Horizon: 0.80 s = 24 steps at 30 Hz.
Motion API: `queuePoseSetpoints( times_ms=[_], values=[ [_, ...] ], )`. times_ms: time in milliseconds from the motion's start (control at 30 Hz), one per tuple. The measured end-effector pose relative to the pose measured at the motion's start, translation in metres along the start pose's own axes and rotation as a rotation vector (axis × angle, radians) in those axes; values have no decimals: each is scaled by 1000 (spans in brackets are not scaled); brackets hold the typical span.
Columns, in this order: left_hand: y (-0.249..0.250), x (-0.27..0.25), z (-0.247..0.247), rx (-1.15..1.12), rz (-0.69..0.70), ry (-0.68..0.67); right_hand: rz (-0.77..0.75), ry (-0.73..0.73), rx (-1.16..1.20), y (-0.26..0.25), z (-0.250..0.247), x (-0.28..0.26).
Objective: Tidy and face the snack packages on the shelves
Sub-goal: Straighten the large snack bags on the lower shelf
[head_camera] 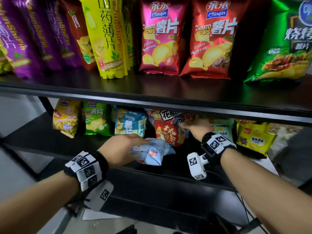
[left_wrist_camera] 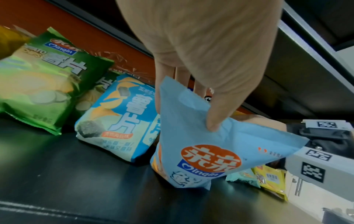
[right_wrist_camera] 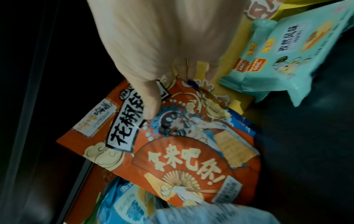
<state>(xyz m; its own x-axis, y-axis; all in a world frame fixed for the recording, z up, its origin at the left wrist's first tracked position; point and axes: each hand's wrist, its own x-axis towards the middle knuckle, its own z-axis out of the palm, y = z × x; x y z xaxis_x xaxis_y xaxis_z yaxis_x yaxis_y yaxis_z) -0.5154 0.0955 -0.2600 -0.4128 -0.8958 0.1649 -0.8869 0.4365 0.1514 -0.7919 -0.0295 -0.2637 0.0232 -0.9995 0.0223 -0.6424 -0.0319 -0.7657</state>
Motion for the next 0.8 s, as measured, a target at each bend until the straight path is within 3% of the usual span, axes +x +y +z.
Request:
queuePoseSetpoints(
  times_ms=[133,233,367,500,600,700,800],
  values=[
    [-12,6,-7,-75,-78,74,50,33,-12,-19,0,7],
    [-15,11,-13,-181,-101,117,76,152,-20,-18,0,7],
    [-16,22,-19,-242,-153,190,129,340,167,-4,-1,-5],
    [-11,27,-9,-294,-80,157,160,425,332,13,-14,-24],
    [-6,23,9,-304,-34,77,152,452,347,31,-26,-38],
    [-4,20,35,-232,97,-184,88,471,315,47,-32,-56],
    [-4,17,68,21,189,-400,35,453,330,54,-35,-71]
  ],
)
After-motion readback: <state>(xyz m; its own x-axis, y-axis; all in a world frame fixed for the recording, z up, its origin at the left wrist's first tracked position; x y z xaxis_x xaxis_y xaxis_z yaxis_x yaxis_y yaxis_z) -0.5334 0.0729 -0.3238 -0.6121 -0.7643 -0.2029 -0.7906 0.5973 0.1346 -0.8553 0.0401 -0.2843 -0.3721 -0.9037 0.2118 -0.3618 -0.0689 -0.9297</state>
